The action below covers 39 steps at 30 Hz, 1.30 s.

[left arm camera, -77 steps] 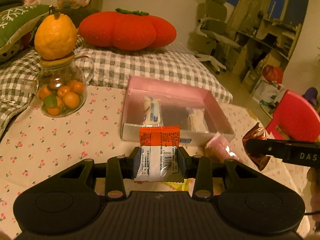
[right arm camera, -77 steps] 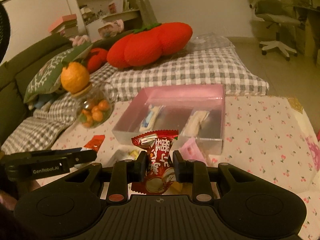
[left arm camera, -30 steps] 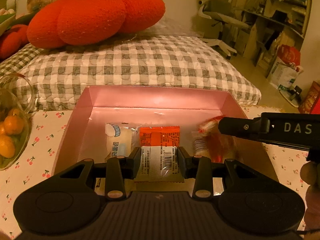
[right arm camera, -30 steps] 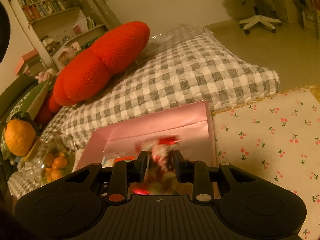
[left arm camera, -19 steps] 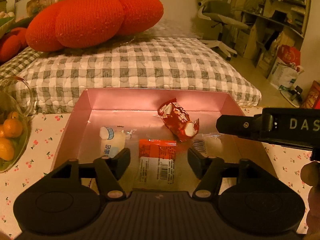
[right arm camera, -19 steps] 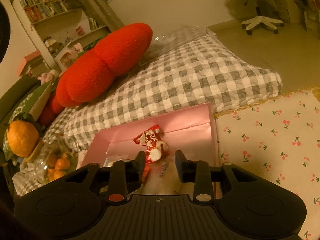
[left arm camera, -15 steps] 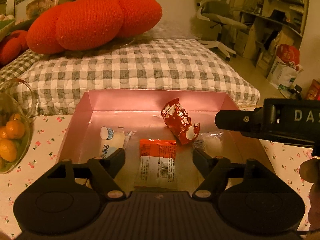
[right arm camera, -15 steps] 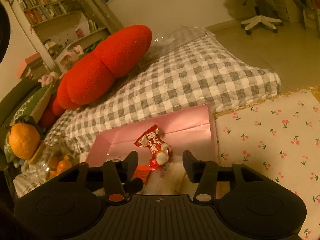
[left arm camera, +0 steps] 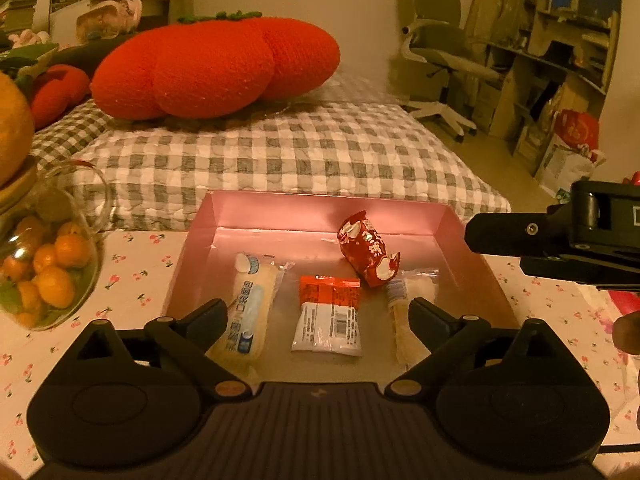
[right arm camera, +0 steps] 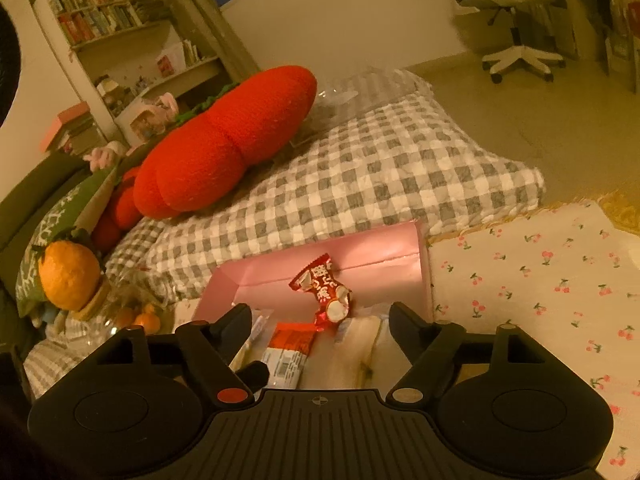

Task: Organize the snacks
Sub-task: 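Withdraw both tools from the box toward the remaining snacks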

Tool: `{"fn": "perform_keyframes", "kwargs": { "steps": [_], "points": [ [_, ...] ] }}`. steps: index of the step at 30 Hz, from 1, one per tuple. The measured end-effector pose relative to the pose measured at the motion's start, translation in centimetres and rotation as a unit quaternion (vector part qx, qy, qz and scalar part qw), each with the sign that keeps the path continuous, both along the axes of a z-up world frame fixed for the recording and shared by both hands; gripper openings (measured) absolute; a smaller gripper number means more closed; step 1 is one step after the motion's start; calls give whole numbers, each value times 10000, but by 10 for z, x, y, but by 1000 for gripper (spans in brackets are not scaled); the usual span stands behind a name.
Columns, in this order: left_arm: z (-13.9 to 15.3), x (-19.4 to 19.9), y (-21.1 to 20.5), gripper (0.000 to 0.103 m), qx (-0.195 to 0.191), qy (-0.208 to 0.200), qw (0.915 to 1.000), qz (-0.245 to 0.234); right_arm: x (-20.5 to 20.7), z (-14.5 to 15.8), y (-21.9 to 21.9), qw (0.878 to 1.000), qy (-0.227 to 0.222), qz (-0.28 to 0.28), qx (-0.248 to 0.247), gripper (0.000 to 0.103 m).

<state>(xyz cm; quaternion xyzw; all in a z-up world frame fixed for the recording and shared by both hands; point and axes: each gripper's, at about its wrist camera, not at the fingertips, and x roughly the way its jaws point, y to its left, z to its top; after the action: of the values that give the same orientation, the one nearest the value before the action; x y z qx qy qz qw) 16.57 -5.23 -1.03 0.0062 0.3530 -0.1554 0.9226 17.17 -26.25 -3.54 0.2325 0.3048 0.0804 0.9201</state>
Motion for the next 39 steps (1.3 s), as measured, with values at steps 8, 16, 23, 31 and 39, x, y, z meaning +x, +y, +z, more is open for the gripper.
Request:
{"fn": "perform_keyframes", "kwargs": {
  "steps": [8,16,23,31,39],
  "points": [
    [10,-24,11,98,-8,12,10000,-8,-29,17,9,9996,-8,46,-286,81],
    [14,-43,24,99,28,75,10000,2,-56,27,17,9984,-9,134,-545,82],
    [15,-55,37,102,26,172,9998,20,-78,24,22,9969,35,181,-767,88],
    [7,-70,56,102,183,350,9992,59,-100,12,31,9918,50,277,-1249,91],
    [1,-85,71,102,567,265,9980,-101,-122,1,46,9843,92,742,-1597,92]
  ]
}}
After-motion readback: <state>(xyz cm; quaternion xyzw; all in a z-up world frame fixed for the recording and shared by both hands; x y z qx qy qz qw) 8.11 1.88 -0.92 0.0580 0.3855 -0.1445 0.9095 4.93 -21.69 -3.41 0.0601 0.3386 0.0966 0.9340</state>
